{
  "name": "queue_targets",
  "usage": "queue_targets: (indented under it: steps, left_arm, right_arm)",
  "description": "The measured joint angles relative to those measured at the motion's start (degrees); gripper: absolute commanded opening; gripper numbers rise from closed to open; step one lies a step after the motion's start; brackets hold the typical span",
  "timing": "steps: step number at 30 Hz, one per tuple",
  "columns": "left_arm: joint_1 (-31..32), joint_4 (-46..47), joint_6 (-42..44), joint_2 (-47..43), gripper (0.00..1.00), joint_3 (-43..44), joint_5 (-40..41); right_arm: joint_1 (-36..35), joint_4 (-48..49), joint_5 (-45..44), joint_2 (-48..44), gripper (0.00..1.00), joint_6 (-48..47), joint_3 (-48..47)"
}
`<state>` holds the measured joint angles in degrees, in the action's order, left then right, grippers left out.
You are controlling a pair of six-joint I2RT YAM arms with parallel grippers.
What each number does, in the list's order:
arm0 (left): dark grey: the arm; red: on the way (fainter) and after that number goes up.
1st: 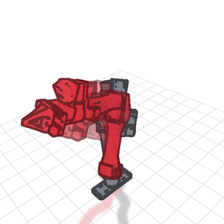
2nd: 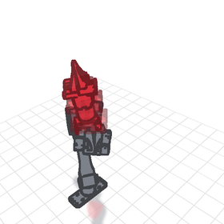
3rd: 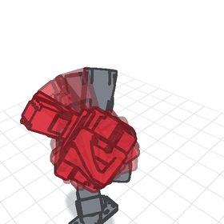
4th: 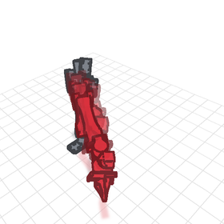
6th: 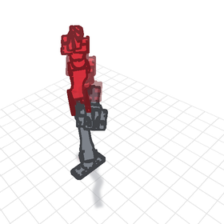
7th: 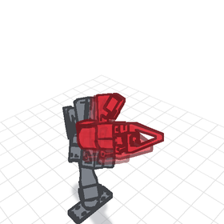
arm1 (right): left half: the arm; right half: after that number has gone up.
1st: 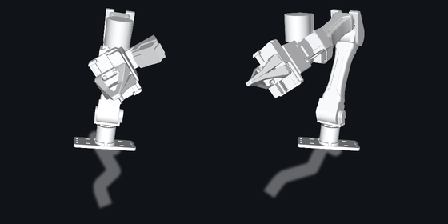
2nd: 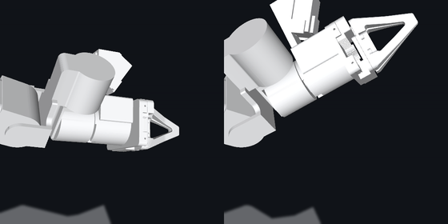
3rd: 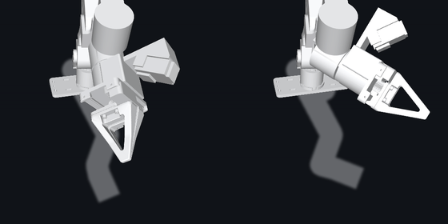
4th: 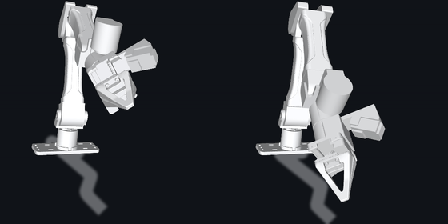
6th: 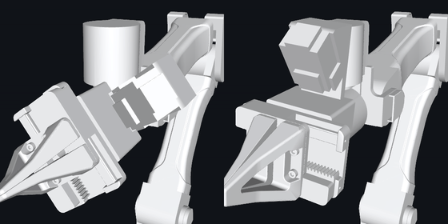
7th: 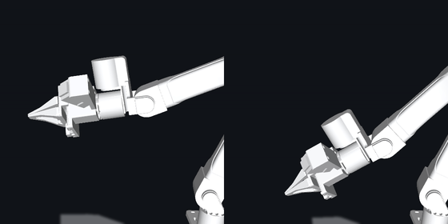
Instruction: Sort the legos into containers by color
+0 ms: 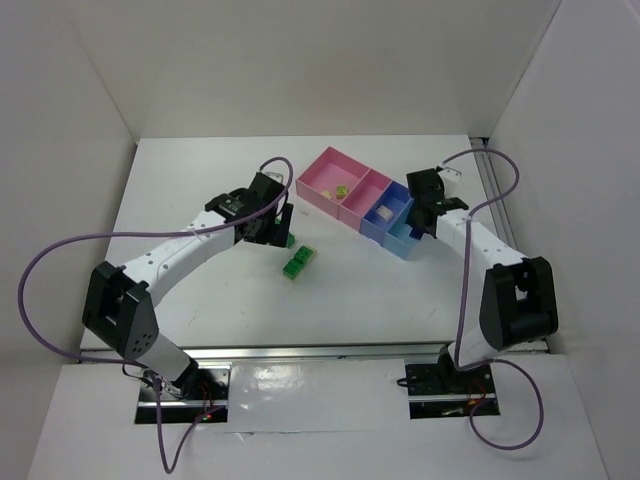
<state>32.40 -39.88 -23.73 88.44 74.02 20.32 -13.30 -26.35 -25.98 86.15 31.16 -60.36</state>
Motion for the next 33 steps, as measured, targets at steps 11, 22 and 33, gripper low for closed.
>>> queue_targets:
  steps: [11, 22, 33]
  left_arm:
    - [-0.3, -0.7, -1.1, 0.4, 1.00, 0.2, -1.6]
    - [-7.3, -5.7, -15.1, 12.0, 0.93, 12.5, -6.1]
    - [-13.8, -6.3, -34.8, 24.8, 0.94, 20.4, -12.9]
  right_arm:
    - [1.6, 4.0, 4.5, 4.9, 0.68, -1.3, -3.8]
    - [-3.6, 4.8, 5.6, 0.0, 0.70, -2.3, -3.8]
    - [-6.1, 4.5, 8.8, -6.6, 0.85, -2.7, -3.8]
